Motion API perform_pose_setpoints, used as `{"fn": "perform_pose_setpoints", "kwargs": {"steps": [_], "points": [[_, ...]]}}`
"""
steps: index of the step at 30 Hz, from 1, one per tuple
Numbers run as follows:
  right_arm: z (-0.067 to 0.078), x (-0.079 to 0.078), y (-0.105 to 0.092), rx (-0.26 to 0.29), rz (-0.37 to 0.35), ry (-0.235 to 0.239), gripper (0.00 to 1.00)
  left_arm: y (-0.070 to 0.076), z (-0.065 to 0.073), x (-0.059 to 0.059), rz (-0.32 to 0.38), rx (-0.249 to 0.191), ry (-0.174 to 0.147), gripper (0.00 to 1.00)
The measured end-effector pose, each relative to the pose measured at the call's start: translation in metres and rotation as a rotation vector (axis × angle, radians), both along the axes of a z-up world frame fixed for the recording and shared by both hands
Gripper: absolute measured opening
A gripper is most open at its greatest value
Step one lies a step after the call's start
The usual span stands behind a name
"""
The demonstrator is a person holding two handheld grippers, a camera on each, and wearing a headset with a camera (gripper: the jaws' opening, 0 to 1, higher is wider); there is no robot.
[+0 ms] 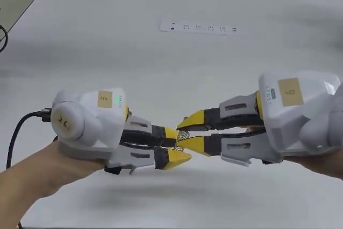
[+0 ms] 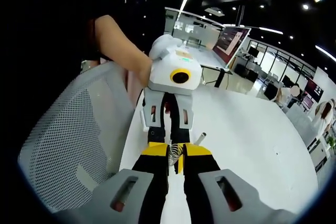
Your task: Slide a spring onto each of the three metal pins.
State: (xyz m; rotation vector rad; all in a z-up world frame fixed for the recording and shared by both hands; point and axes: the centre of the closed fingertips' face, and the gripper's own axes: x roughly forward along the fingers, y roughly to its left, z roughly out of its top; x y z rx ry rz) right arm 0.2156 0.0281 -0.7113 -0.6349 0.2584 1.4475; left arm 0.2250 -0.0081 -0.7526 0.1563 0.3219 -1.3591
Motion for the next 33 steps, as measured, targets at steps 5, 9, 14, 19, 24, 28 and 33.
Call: {"fn": "perform_pose_setpoints", "kwargs": {"steps": [5,9,14,19,24,28,33], "points": [[0.0,0.002,0.001,-0.004,-0.002,-0.006,0.07,0.002,0.0,0.002,0.016,0.0,0.001,0.11],[0.001,0.004,0.0,-0.002,-0.009,-0.01,0.07,0.006,-0.003,0.003,0.026,0.012,0.002,0.17],[-0.001,0.009,-0.003,-0.004,-0.027,-0.011,0.07,0.017,-0.005,0.004,0.06,0.015,0.01,0.25],[-0.003,0.012,-0.004,-0.011,-0.032,-0.013,0.07,0.027,-0.007,0.005,0.082,0.023,0.009,0.3],[-0.005,0.013,-0.004,-0.02,-0.031,-0.017,0.07,0.04,-0.01,0.006,0.115,0.033,0.01,0.34],[-0.006,0.015,-0.006,-0.024,-0.034,-0.016,0.07,0.05,-0.011,0.007,0.141,0.036,0.012,0.37],[-0.007,0.016,-0.008,-0.031,-0.036,-0.019,0.07,0.06,-0.01,0.007,0.171,0.036,0.015,0.39]]}}
